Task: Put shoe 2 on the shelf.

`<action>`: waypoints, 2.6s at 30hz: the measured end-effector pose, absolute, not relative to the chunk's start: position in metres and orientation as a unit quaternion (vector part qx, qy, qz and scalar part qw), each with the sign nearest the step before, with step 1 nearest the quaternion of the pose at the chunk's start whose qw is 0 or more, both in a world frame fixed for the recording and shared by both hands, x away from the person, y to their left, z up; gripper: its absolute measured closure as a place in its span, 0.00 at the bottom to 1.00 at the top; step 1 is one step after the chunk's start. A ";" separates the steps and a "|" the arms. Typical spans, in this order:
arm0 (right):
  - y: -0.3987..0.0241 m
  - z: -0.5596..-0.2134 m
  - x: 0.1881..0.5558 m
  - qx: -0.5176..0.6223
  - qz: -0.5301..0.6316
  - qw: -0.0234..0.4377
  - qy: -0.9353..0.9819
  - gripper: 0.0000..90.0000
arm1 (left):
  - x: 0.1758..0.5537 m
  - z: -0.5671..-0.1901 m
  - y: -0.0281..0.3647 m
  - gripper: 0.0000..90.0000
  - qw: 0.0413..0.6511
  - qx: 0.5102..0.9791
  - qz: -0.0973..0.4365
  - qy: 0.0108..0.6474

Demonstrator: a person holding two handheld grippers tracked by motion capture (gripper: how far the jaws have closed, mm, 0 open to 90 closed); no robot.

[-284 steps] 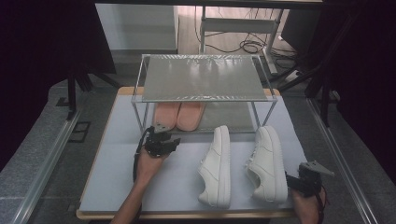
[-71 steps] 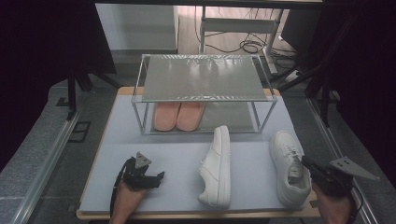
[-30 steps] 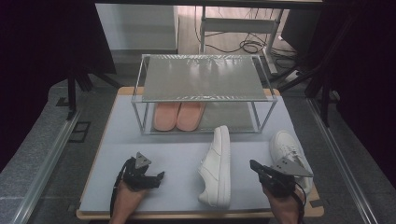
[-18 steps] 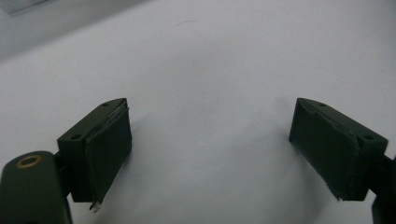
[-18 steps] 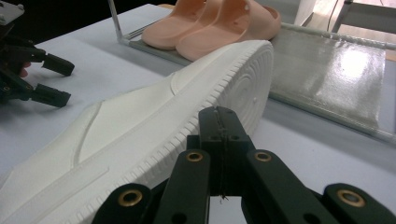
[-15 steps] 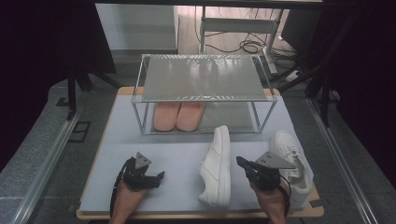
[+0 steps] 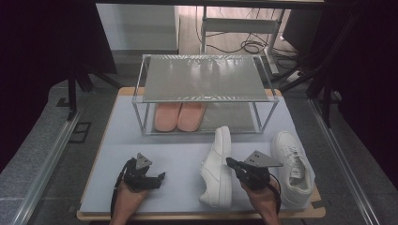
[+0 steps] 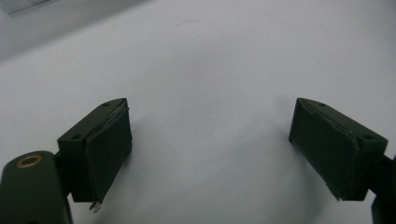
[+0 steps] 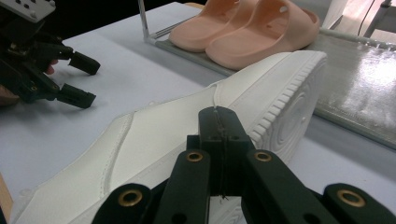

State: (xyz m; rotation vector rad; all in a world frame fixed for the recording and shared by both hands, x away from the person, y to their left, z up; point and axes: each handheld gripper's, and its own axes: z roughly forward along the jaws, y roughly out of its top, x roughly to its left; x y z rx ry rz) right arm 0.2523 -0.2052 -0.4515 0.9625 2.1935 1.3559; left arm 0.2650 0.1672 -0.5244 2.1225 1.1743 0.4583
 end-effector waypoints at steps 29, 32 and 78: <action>-0.218 -0.457 0.245 0.345 0.470 0.203 0.787 1.00 | 0.265 -0.524 0.167 0.15 0.331 0.811 0.178 0.448; -0.222 -0.457 0.243 0.350 0.468 0.209 0.784 1.00 | 0.265 -0.524 0.167 0.15 0.331 0.811 0.178 0.448; -0.229 -0.499 0.252 0.451 0.379 0.209 0.781 1.00 | 0.265 -0.524 0.167 0.15 0.330 0.812 0.175 0.449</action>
